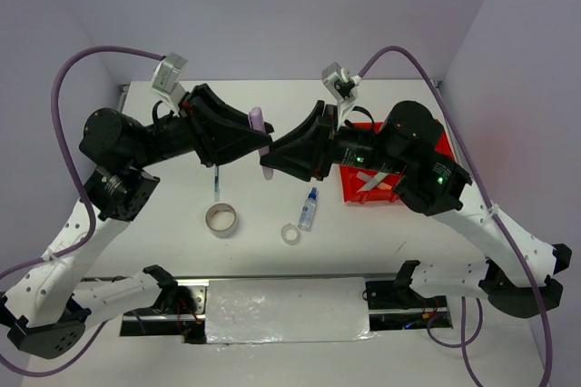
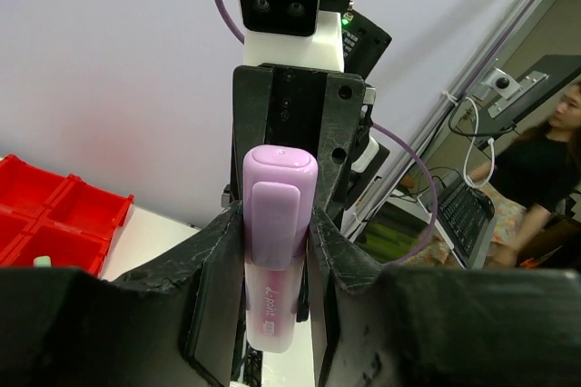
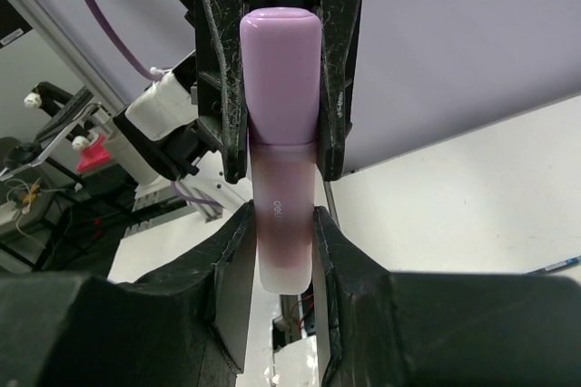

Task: Sort the stationery into containers
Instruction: Close the pen cap on the pen.

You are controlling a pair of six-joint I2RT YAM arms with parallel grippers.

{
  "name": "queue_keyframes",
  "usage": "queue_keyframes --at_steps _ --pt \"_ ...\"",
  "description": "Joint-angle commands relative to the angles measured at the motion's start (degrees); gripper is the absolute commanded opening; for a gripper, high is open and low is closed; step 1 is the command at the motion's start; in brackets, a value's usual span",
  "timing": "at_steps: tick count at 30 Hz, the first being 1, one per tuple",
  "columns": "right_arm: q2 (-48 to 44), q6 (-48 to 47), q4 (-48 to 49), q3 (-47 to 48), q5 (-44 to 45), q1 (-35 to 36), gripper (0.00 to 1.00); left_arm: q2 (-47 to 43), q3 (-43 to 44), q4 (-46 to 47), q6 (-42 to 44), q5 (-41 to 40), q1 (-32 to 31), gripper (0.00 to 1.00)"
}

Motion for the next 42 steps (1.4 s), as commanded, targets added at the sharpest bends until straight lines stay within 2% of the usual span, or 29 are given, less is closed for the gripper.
queue_keyframes --at_steps 1,3,4,5,6,9,10,11,12,15,16,18,19,21,26,33,35,38,39,41,42 --pt "0.5 -1.1 4.4 2.9 -1.9 -0.3 0.0 0.2 0.6 0.0 -0.4 2.4 -0.1 0.41" --pt "0.6 -1.0 4.4 3.0 -2.1 -0.4 0.0 0.1 0.5 -0.8 -0.3 2.4 -0.2 0.48" --pt "0.7 -0.9 4.5 2.8 -2.2 -0.4 0.0 0.0 0.5 -1.1 0.1 2.0 -0.1 0.46" --pt "0.6 -0.8 4.6 2.6 -2.3 -0.4 0.0 -0.2 0.5 -1.3 0.2 1.9 -0.2 0.35" --pt "0.4 -0.7 5.1 2.1 -2.3 -0.4 0.0 -0.2 0.5 -1.9 0.6 1.8 -0.2 0.34" --pt "0.0 -0.6 5.2 1.6 -2.1 -0.3 0.0 -0.5 0.3 -2.1 0.7 1.3 -0.1 0.42" --pt "0.1 -0.6 5.2 1.4 -2.1 -0.4 0.0 -0.5 0.3 -2.1 0.8 1.3 -0.2 0.38" --pt "0.0 -0.6 5.1 1.4 -2.1 -0.4 0.0 -0.4 0.4 -2.1 0.7 1.3 -0.1 0.08" --pt "-0.2 -0.6 5.2 1.2 -2.2 -0.4 0.0 -0.3 0.7 -2.5 0.8 1.2 -0.2 0.0" --pt "-0.7 -0.7 5.5 -0.1 -2.8 -0.4 0.0 -0.4 1.0 -2.2 0.8 0.6 -0.2 0.0" --pt "-0.9 -0.7 5.8 -0.6 -3.5 -0.4 0.06 -0.5 1.1 -1.8 0.8 0.5 -0.1 0.0" --pt "-1.1 -0.7 6.1 -1.8 -4.3 -0.5 0.31 -0.6 1.2 -1.1 1.1 0.6 -0.2 0.0" --pt "-1.1 -0.5 5.9 -2.1 -4.2 -0.5 0.55 -0.7 1.3 -1.0 1.5 0.7 -0.2 0.0" --pt "-0.4 -0.5 4.9 -1.8 -3.7 -0.4 0.62 -0.7 1.8 -1.2 2.2 1.1 -0.1 0.0" --pt "0.6 -0.7 4.7 -0.8 -2.4 -0.4 0.63 -1.1 1.5 -1.1 2.3 0.8 -0.2 0.0" --pt "3.3 -1.8 3.8 1.9 -0.5 -0.5 0.63 -1.1 1.1 0.3 0.7 0.0 -0.2 0.0" --pt "3.2 -1.7 5.1 0.8 0.2 -0.4 0.59 -0.9 1.2 0.5 0.4 0.1 -0.1 0.0" --pt "3.2 -1.6 5.9 0.3 1.1 -0.4 0.26 -0.8 1.3 -0.3 1.0 -0.1 -0.2 0.0" --pt "3.2 -1.6 5.9 0.4 1.1 -0.4 0.1 -0.8 1.2 -1.0 1.2 -0.3 -0.1 0.0" --pt "3.0 -1.9 5.9 0.1 1.0 -0.5 0.0 -1.0 1.2 -2.3 1.9 -1.6 -0.2 0.06" --pt "2.8 -2.0 6.0 -0.2 0.8 -0.4 0.0 -1.0 1.3 -3.0 2.2 -2.1 -0.1 0.23"
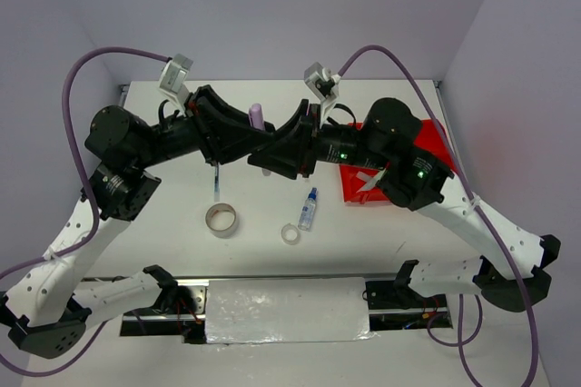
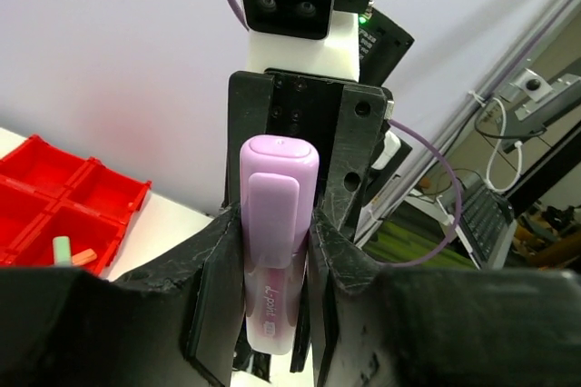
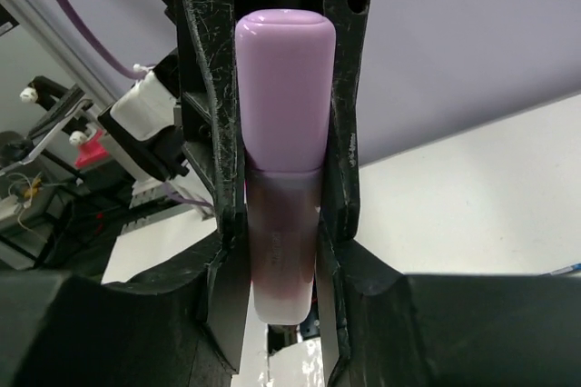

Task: Sort the stationery into containers
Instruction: Close the pen cap on the pen.

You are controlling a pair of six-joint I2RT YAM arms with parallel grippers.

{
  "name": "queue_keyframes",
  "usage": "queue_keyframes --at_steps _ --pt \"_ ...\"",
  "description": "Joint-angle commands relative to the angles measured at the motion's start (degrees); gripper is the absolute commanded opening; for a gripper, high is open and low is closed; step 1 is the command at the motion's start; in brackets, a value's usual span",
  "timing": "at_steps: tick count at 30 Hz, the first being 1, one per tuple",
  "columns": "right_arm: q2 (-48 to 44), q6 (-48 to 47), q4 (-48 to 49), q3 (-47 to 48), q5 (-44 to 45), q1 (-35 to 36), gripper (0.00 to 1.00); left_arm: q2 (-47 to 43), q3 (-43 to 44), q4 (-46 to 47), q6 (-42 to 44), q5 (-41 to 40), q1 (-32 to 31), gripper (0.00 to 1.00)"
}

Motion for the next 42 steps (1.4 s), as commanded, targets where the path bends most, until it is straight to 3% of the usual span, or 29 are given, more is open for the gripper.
queue_keyframes --at_steps 1,2,3,5,6,14,19,28,31,32,34,39,40,42 --pt "-0.9 -2.2 2.7 0.1 1.7 -0.2 0.0 -1.1 1.5 -1.2 1.0 -2.2 -0.3 0.33" --pt "-1.0 -2.5 2.4 -0.1 1.8 -0.3 0.0 -1.2 1.7 -1.9 1.4 -3.0 -0.3 0.46" --pt "-1.1 -2.6 2.1 -0.3 1.7 -0.2 0.0 -1.5 1.7 -2.5 1.7 -3.7 -0.3 0.76" --pt "-1.7 -2.7 2.2 -1.5 1.4 -0.3 0.0 -1.6 2.3 -3.7 2.5 -4.9 -0.3 0.86" --pt "-1.8 -2.7 2.2 -1.9 1.4 -0.3 0.0 -1.2 2.7 -4.2 2.7 -5.2 -0.3 0.99" --pt "-2.5 -2.2 4.1 -5.1 -5.4 -0.6 0.0 0.7 10.3 -10.4 7.0 -11.3 -0.4 0.99" --pt "-3.6 -0.2 7.4 -6.9 -9.9 -1.2 0.0 2.1 11.2 -8.4 5.6 -8.4 -0.3 0.83" --pt "-5.2 1.6 8.2 -7.1 -11.6 -3.3 0.0 -0.1 6.0 -3.8 2.1 -3.8 -0.3 0.8" --pt "-4.8 1.6 7.5 -6.3 -12.0 -3.5 0.0 -0.5 5.1 -2.9 1.5 -3.2 -0.3 0.74" --pt "-4.5 1.6 7.3 -5.9 -12.1 -3.5 0.0 -0.6 4.8 -2.2 1.1 -2.6 -0.4 0.64" --pt "-3.9 1.5 7.0 -5.0 -12.2 -3.5 0.0 -0.5 4.5 -0.6 0.0 -1.7 -0.3 0.54" --pt "-2.3 1.3 6.2 -2.2 -12.0 -4.1 0.0 0.4 4.3 0.3 -1.0 0.5 -0.3 0.07" --pt "-1.9 0.9 6.0 -1.6 -11.8 -4.5 0.0 0.4 4.1 0.5 -1.4 0.6 -0.3 0.0" --pt "-1.2 0.7 5.3 0.2 -10.1 -5.2 0.0 -0.1 2.5 0.9 -2.0 0.7 -0.3 0.0"
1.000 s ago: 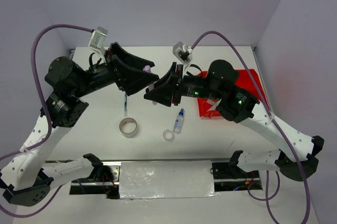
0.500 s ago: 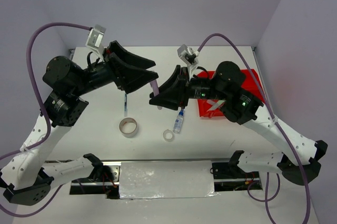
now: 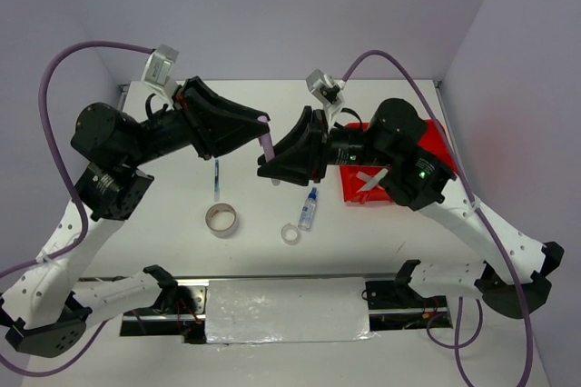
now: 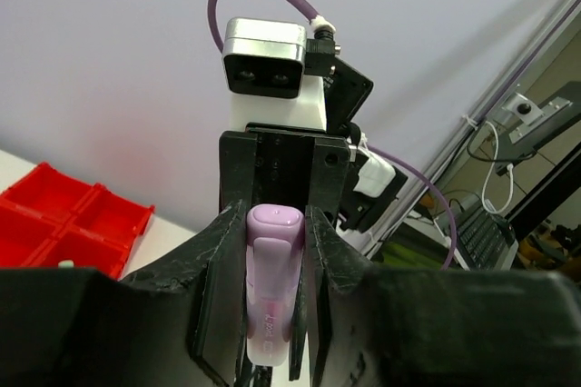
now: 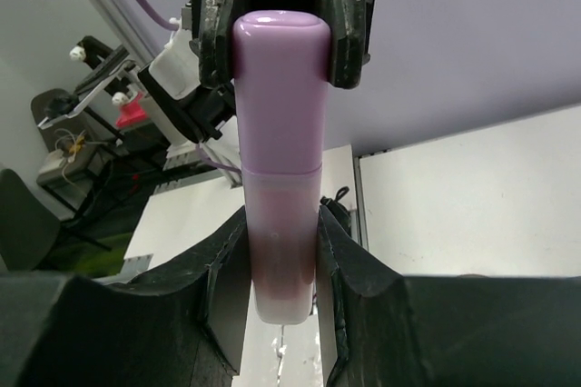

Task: Sort the stationery into containers
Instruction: Close the pen cap on the pen.

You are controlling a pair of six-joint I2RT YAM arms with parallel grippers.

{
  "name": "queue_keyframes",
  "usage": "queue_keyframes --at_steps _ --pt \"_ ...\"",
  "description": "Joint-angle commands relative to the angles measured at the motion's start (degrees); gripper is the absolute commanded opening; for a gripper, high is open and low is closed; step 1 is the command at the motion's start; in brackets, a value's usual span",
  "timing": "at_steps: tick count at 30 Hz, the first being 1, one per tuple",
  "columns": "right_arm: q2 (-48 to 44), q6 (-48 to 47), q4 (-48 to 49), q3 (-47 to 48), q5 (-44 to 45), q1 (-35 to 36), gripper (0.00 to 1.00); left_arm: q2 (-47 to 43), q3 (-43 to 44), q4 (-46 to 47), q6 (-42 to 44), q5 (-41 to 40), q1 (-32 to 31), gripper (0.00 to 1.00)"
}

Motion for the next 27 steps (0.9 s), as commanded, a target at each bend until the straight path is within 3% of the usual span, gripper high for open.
queue_keyframes --at_steps 1,7,11,20,24,27 --pt "1.7 -0.5 1.9 6.4 1.8 -2.5 0.0 -1.0 -3.4 2.7 -2.2 2.7 -0.2 0.0" --pt "6.8 1.3 1.9 17.0 2.3 -5.9 0.0 -3.8 -9.7 0.6 0.4 -0.1 -2.7 0.0" --pt "13.6 0.1 -2.4 27.8 2.2 -6.4 0.0 -4.4 -12.8 -4.2 3.2 -5.3 -8.2 0.0" --pt "24.4 2.5 -6.0 49.5 -1.8 -11.2 0.0 -4.6 -22.0 0.0 2.7 -9.7 -15.9 0.0" --pt "25.1 4.5 -4.0 48.3 -3.6 -11.9 0.0 -2.4 -21.4 -1.0 4.0 -11.2 -18.7 0.0" --pt "20.6 4.9 1.1 36.7 -4.5 -11.8 0.0 -0.2 -16.0 -7.6 6.3 -16.8 -18.6 0.0"
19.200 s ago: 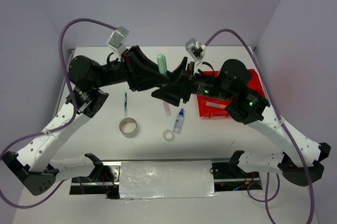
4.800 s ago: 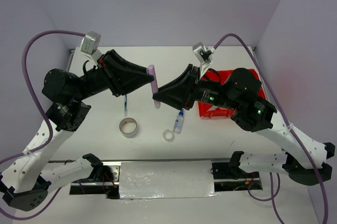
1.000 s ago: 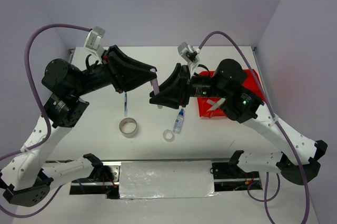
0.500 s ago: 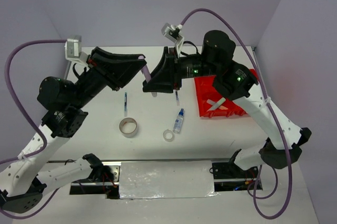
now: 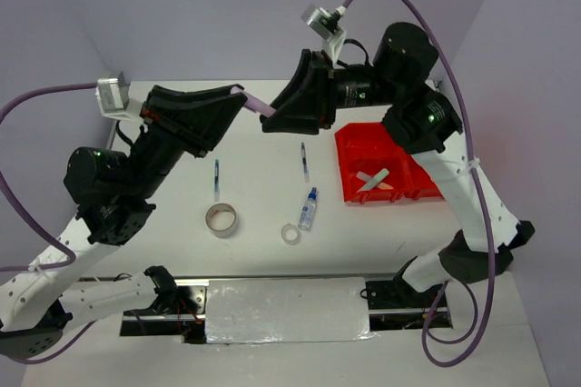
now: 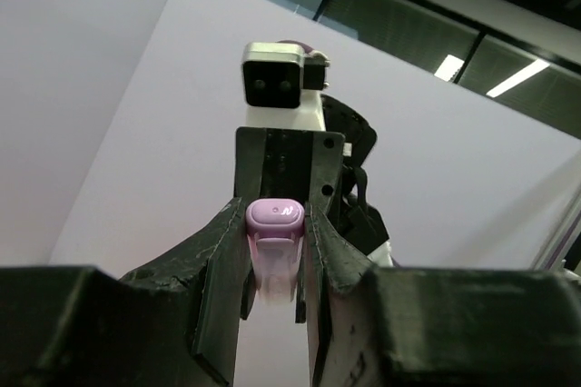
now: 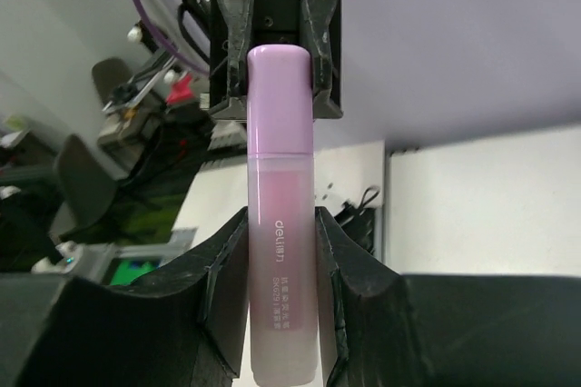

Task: Sort the stationery into containers
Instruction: Close the pen cap on the pen, then place the pen in the storage box.

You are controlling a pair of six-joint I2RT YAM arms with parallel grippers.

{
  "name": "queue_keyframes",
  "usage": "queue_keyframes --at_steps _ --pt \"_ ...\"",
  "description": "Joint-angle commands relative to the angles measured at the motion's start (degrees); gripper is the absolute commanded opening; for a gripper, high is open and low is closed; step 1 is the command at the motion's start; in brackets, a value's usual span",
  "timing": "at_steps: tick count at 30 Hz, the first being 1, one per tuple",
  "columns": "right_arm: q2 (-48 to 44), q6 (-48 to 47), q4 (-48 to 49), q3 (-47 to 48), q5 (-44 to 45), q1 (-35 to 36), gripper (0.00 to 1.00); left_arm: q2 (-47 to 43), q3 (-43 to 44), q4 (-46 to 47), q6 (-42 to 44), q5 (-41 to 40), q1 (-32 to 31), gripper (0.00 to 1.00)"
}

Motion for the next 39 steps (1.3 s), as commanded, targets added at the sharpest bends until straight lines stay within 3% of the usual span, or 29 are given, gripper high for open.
queue_keyframes --at_steps 1,3,5,8,9,12,18,19,21,22,23,24,25,27,32,39 --pt "-5.0 2.2 24.7 -13.2 15.0 -1.3 0.0 7.4 0.3 -29.7 2.9 16.2 -5.2 0.0" --pt "-8.9 1.9 27.5 -22.1 15.3 -0.8 0.0 9.9 7.6 -36.1 4.6 8.1 -5.1 0.06" --pt "-14.1 2.5 30.0 -33.6 15.2 -0.7 0.0 12.2 15.2 -40.2 6.6 3.8 -4.6 0.19" --pt "-19.7 3.5 31.9 -44.3 16.3 -0.7 0.0 16.4 23.5 -42.1 8.4 1.4 -3.8 0.56" --pt "-22.0 3.6 32.1 -48.1 16.8 -0.6 0.0 18.4 25.1 -42.8 8.7 1.2 -3.5 0.75" --pt "-24.8 3.6 31.0 -54.2 20.4 -0.9 0.0 21.9 31.6 -45.1 7.6 -3.5 -2.3 0.99" --pt "-31.3 4.7 28.0 -62.7 32.1 -3.1 0.0 22.3 36.8 -48.8 4.0 -16.4 0.7 0.99" --pt "-31.6 4.9 22.6 -62.7 36.0 -3.2 0.0 21.9 36.8 -50.5 3.0 -19.8 0.9 0.99" --pt "-32.8 8.0 16.5 -62.0 52.4 -4.1 0.0 19.9 36.1 -55.2 -1.3 -27.3 1.2 0.99" --pt "-32.9 11.0 7.6 -61.6 59.8 -4.6 0.0 19.1 35.6 -60.4 -3.1 -33.3 1.9 0.99" --pt "-33.2 19.2 2.6 -61.3 73.4 -5.3 0.0 17.3 34.7 -62.8 -4.8 -35.4 2.5 0.99" --pt "-33.1 23.9 -2.8 -61.1 78.5 -6.5 0.0 16.4 32.6 -65.0 -7.4 -36.8 3.1 0.99" --pt "-33.0 28.7 -10.9 -61.4 82.4 -8.9 0.0 15.4 31.4 -66.7 -8.2 -37.1 4.4 0.99" --pt "-32.8 34.7 -12.8 -63.6 87.6 -11.2 0.0 12.2 26.0 -68.7 -8.3 -35.7 5.1 0.99" --pt "-26.1 48.7 -22.6 -62.1 90.4 -18.4 0.0 8.1 16.6 -70.2 -6.8 -25.8 6.3 0.99" --pt "-11.2 51.7 -24.9 -55.8 90.9 -23.4 0.0 8.4 10.5 -72.7 -5.4 -15.6 6.5 0.99"
